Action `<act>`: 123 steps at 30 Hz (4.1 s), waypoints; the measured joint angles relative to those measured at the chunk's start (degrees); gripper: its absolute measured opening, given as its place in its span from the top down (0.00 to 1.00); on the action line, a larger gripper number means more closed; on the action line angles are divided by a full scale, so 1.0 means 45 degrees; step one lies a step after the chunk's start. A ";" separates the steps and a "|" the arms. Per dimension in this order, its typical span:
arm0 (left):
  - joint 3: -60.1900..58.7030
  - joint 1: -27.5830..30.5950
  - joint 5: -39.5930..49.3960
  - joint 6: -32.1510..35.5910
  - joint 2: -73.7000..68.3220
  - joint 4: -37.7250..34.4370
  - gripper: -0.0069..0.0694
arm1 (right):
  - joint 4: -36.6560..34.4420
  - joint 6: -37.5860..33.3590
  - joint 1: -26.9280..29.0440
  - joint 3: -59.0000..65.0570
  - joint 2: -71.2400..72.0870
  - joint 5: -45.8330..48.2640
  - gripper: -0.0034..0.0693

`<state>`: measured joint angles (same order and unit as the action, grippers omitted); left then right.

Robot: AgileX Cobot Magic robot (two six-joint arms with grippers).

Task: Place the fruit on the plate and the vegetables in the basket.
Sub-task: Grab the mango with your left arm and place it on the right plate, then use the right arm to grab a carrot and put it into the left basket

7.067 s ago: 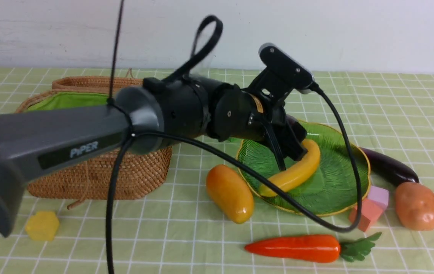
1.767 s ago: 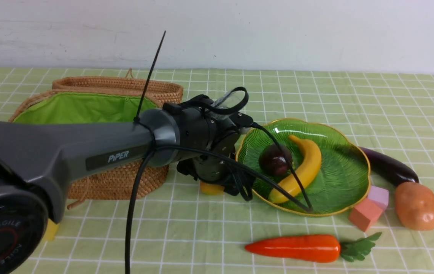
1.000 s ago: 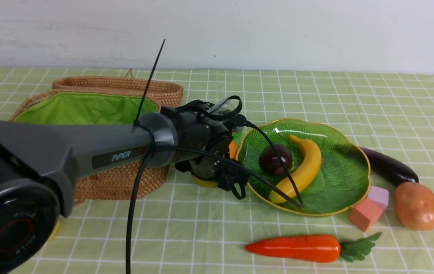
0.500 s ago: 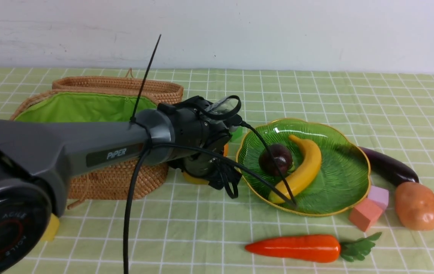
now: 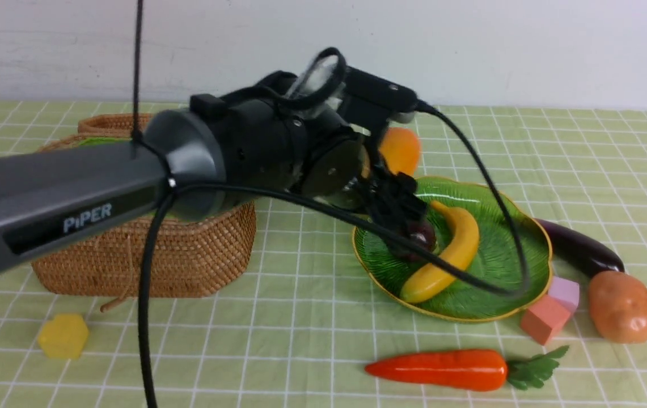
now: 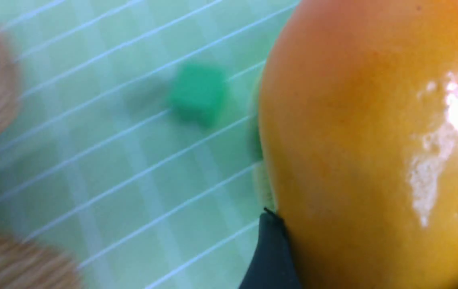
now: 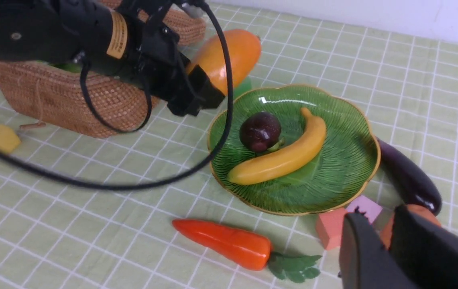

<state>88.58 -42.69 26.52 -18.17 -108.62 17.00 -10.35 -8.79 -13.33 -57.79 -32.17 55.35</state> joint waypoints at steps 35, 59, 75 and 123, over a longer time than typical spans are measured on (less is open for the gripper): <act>-0.0019 -0.1013 -0.2992 0.2712 -0.1444 -0.2389 0.14 | 0.0860 0.0872 0.0000 0.0000 0.0000 0.0775 0.76; -0.2390 -0.1013 0.5472 0.0969 0.8261 -0.3146 0.93 | -0.2279 -0.1603 -0.0009 0.0000 -0.3909 0.1563 0.76; -0.9776 -0.1013 0.4467 0.1385 1.8585 -0.4916 0.93 | -0.0198 -0.7799 -0.5224 -0.0340 -1.0714 0.0824 0.60; -0.9901 -0.1013 0.4342 0.1374 1.8620 -0.5377 0.93 | 0.4902 -0.7984 -0.5443 -0.0480 -1.5787 -0.3822 0.45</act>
<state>44.02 -47.25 46.06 -11.99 -24.83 -7.19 11.71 -44.72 -37.82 -59.95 -103.21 38.15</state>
